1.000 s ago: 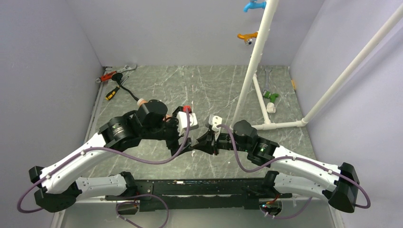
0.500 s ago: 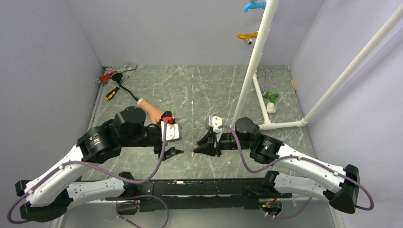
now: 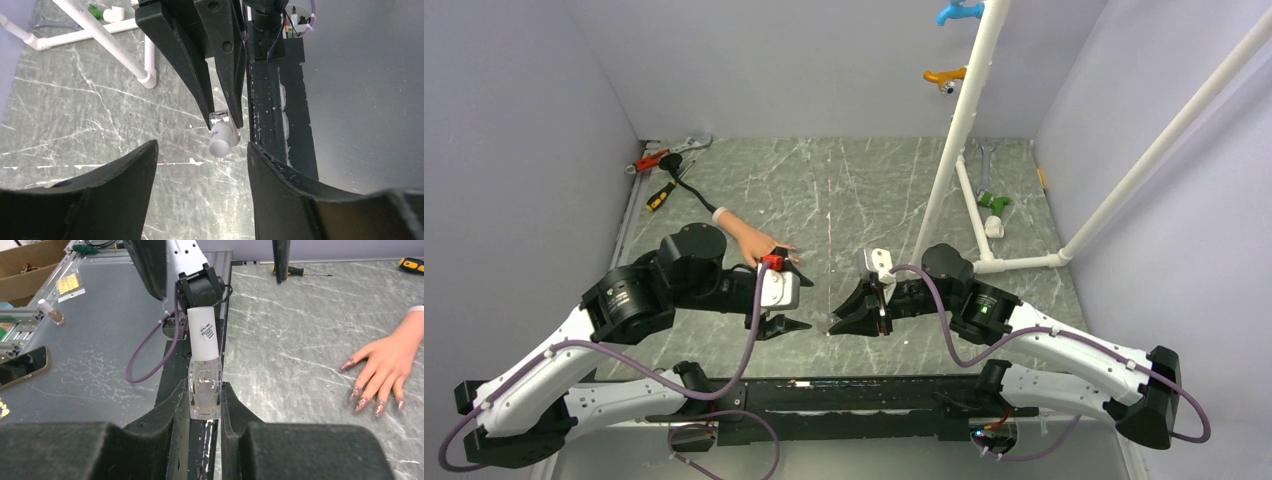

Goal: Paint the nails
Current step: Unscrew the nail polish bottle.

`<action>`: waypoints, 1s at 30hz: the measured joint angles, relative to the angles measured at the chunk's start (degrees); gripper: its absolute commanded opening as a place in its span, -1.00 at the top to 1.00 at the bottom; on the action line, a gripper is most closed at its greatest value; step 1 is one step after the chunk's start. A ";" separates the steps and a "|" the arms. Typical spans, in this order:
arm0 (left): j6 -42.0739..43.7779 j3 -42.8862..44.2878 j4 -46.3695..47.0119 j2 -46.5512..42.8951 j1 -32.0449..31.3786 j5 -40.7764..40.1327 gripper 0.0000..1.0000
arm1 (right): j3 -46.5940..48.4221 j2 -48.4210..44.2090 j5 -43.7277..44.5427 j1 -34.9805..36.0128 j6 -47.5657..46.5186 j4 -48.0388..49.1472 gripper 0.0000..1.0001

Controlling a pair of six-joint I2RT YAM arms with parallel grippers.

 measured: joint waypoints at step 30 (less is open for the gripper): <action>-1.25 -3.85 1.86 3.41 -3.52 1.77 0.74 | -0.11 0.42 -2.12 0.07 0.76 2.36 1.00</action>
